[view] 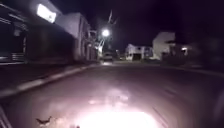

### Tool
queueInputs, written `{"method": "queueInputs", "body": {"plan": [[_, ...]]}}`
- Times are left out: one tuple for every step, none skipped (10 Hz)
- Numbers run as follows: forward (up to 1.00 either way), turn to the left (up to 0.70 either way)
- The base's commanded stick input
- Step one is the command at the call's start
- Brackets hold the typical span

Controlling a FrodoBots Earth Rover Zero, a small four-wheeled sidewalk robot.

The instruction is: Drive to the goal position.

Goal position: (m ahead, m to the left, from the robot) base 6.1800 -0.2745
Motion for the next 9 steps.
{"method": "queueInputs", "body": {"plan": [[1.00,0.00],[1.00,0.00],[1.00,0.00],[1.00,0.00],[1.00,0.00],[1.00,0.00],[1.00,0.00],[1.00,0.00],[1.00,0.00]]}}
